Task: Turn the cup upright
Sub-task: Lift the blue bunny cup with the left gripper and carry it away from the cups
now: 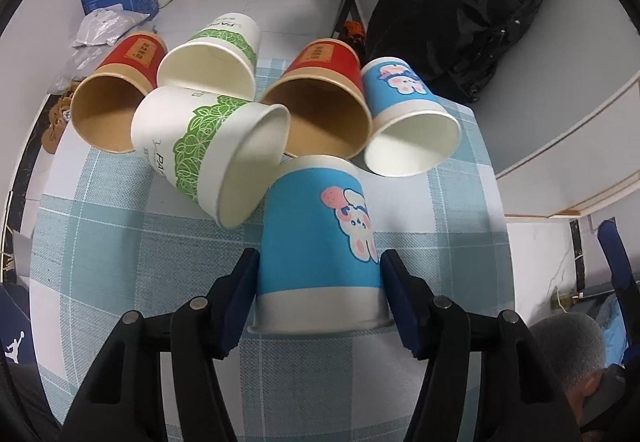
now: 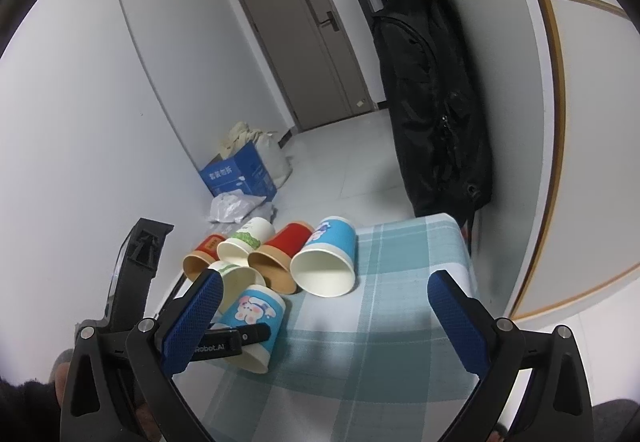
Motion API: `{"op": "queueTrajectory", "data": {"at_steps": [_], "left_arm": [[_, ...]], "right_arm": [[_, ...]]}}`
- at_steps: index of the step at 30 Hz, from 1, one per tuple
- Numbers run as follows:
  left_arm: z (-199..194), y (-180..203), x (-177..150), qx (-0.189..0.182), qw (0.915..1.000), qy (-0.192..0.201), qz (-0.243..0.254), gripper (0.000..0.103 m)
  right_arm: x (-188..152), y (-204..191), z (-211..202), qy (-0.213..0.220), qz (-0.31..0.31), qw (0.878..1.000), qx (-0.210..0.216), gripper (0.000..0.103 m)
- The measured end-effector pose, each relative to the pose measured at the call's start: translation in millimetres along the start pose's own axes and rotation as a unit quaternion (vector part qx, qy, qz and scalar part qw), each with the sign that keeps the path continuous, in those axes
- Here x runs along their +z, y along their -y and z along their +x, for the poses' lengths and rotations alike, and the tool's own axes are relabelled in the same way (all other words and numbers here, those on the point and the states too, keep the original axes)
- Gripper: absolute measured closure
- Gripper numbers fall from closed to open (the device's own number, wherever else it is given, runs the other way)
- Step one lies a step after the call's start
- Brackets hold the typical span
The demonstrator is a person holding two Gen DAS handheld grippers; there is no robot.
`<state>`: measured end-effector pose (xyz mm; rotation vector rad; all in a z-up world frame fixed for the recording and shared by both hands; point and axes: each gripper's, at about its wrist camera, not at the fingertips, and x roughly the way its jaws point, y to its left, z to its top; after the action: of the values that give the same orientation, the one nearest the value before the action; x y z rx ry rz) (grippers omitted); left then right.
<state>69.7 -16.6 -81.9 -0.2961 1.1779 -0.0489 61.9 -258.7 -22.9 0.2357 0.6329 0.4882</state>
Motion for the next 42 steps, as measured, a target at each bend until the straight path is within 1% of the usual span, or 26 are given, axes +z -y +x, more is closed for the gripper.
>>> {"op": "queueTrajectory", "data": {"at_steps": [6, 15, 19, 24, 34, 37, 42], "left_arm": [[-12.2, 5.8, -1.1, -0.010, 0.9998, 0.012, 0.008, 0.049], [-54.2, 12.3, -7.0, -0.045, 0.9971, 0.059, 0.015, 0.049], [-74.5, 7.6, -12.9, -0.053, 0.9952, 0.081, 0.015, 0.049], [-91.4, -8.0, -23.9, -0.059, 0.9937, 0.095, 0.002, 0.049], [-95.3, -39.3, -44.8, -0.079, 0.9917, 0.099, -0.019, 0.049], [-88.6, -49.2, -50.2, -0.079, 0.9923, 0.091, -0.024, 0.049], [-78.6, -61.1, -57.1, -0.091, 0.9920, 0.079, -0.037, 0.049]], "right_arm": [[-2.0, -2.5, 0.3, -0.001, -0.006, 1.000, -0.009, 0.000], [-7.9, -5.4, -4.3, -0.002, -0.008, 1.000, -0.022, 0.000], [-10.6, -18.7, -9.9, -0.004, -0.022, 1.000, -0.011, 0.000], [-14.6, -43.5, -14.9, -0.006, -0.052, 0.999, -0.003, 0.000], [-33.7, -84.1, -18.6, -0.026, -0.094, 0.995, 0.002, 0.000], [-40.8, -90.9, -19.1, -0.032, -0.102, 0.994, -0.002, 0.000], [-56.0, -95.5, -16.8, -0.042, -0.107, 0.993, -0.010, 0.000]]}}
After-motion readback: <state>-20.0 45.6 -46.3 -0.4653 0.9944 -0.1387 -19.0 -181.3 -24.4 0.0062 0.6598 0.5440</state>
